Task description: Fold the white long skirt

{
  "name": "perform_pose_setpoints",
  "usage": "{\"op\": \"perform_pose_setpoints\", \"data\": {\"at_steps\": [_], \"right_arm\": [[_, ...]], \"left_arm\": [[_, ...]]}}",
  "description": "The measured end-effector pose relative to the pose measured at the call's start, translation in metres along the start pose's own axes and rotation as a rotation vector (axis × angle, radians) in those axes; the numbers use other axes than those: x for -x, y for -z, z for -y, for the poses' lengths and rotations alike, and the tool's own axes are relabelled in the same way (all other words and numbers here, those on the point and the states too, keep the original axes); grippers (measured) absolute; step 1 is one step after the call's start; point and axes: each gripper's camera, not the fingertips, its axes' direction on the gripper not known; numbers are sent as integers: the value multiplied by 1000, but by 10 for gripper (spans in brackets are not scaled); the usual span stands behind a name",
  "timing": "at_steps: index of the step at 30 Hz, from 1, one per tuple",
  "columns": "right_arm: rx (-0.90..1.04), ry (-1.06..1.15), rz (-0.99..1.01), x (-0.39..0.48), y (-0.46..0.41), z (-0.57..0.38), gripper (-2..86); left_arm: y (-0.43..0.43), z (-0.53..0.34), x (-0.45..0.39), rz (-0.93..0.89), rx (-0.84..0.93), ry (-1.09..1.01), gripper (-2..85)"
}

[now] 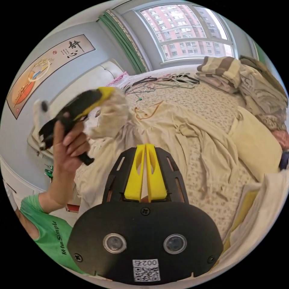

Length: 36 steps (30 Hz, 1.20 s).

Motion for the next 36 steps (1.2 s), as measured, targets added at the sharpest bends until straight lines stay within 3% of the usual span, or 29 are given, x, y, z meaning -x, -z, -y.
{"op": "perform_pose_setpoints", "data": {"at_steps": [3,5,11,14,22,26,32,36], "right_arm": [[38,-4,-12,-12,12,-48,-8],[57,-4,-11,-15,17,-75,-8],[82,-34,55,-17,25,-153,-8],[71,-38,99,-11,29,-182,-8],[73,-110,189,0,24,-229,-8],[87,-113,194,9,29,-247,-7],[90,-137,166,6,39,-262,-7],[77,-146,216,9,38,-261,-8]], "left_arm": [[-67,-25,-2,-50,241,17,13],[-78,-55,2,92,287,-14,37],[15,-139,36,493,63,-108,51],[63,-172,75,740,54,-98,55],[78,-178,147,541,250,-32,61],[71,-160,142,660,310,-49,24],[126,-151,146,782,202,52,0],[130,-158,194,606,274,206,26]]}}
